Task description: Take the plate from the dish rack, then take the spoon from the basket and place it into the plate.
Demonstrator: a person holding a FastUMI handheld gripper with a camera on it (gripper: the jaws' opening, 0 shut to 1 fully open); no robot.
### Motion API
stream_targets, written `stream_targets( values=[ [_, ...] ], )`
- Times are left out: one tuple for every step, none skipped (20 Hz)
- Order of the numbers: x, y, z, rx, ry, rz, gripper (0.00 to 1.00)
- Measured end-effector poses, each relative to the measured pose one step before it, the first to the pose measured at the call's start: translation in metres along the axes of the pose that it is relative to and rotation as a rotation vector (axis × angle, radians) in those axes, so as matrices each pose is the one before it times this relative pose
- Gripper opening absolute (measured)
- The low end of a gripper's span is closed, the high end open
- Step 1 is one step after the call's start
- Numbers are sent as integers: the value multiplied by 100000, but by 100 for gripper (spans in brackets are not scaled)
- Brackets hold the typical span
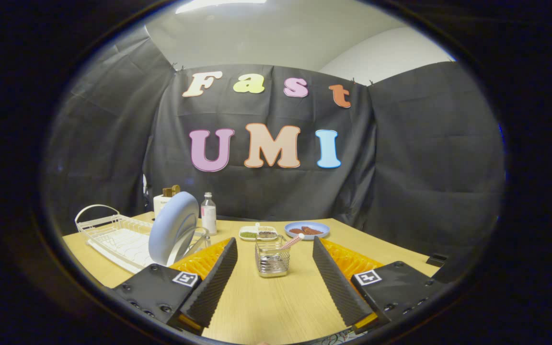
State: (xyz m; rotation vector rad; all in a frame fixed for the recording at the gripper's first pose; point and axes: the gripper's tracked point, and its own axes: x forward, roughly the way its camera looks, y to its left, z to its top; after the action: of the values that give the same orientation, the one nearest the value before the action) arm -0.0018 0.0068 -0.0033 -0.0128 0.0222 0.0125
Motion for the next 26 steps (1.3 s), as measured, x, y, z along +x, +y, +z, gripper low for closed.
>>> stream_targets(
  values=[
    [-16, -20, 0, -20, 107, -127, 100],
    [47, -13, -60, 142, 187, -120, 100],
    [30, 39, 11, 208, 75, -34, 100],
    [-5, -39, -107, 95, 125, 43, 100],
    [44, -35, -31, -109, 192, -114, 100],
    [55, -170, -133, -164, 230, -360, 100],
    [26, -64, 29, -111, 174, -228, 100],
    [50, 45, -145, 19, 296, -21, 100],
    [17, 22, 54, 85, 182, 17, 100],
    [-12, -10, -64, 76, -2, 23, 100],
    [61, 8, 129, 105, -1, -74, 100],
    [58, -116, 68, 237, 134, -260, 100],
    [9, -100, 263, 211, 128, -617, 100],
    [93, -158, 344, -73, 5, -1132, 100],
    [239, -263, 619, -503, -165, -2004, 100],
    [455, -320, 730, -906, -4, -2451, 100],
    [493, -332, 849, -1063, 492, -3161, 100],
    [546, -295, 907, -1295, 366, -3217, 100],
    [581, -45, 1122, -1413, 449, -2728, 100],
    [627, 253, 1253, -1467, 178, -2074, 100],
    [548, 467, 1313, -1574, 847, -1567, 100],
    [616, 724, 1161, -1650, 1016, -1275, 100],
    [387, 683, 1282, -1473, 1229, -1250, 100],
    [253, 976, 1374, -1092, 1047, -420, 100],
    [255, 1408, 1622, -921, 1147, 569, 100],
    [396, 1687, 1519, -1323, 2023, 715, 100]
  ],
)
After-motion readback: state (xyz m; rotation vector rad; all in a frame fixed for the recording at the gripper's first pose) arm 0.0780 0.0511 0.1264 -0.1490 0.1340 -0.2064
